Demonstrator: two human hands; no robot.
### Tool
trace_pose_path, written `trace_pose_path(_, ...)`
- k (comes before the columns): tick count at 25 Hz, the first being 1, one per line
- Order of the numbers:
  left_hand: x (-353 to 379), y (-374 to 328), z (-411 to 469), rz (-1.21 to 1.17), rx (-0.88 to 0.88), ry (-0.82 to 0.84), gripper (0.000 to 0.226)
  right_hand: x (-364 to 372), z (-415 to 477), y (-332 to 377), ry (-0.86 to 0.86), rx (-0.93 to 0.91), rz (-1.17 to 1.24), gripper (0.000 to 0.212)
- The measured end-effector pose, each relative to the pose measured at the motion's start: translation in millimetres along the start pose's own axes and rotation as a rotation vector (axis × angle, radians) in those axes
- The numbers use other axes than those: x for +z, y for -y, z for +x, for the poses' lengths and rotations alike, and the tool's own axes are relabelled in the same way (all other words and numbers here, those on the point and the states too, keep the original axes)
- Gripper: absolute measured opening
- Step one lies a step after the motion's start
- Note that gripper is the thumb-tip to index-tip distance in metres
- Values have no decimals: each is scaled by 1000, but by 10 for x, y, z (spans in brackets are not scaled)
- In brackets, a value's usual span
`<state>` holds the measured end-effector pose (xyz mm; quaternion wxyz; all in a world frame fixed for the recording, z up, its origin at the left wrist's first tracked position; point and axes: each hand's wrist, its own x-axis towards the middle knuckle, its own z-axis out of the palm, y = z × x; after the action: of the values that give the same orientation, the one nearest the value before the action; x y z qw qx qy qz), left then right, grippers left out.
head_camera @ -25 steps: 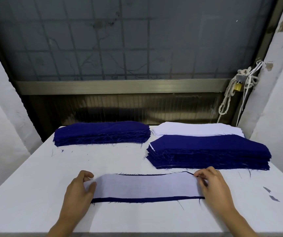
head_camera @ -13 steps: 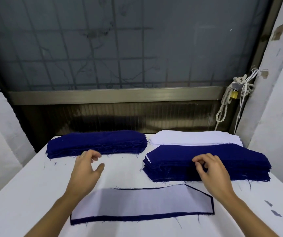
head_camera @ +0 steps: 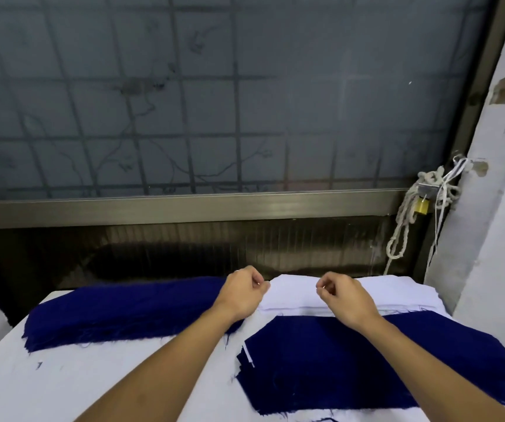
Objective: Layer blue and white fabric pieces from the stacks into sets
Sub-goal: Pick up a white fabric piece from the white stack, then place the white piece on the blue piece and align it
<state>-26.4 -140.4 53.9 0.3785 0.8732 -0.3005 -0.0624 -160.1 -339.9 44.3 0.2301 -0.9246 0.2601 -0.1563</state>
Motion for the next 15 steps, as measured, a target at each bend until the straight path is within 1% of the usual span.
trace_pose_path(5, 433, 76, 497, 193, -86, 74, 28, 262, 467, -126, 51, 55, -51, 11)
trace_pose_path(8, 565, 139, 634, 270, -118, 82, 28, 378, 589, -173, 79, 40, -93, 11)
trace_pose_path(11, 658, 176, 726, 279, -140, 30, 24, 461, 656, -218, 82, 17, -116, 11)
trace_pose_path(15, 737, 153, 764, 178, -172, -9, 22, 491, 675, -236, 63, -11, -141, 13)
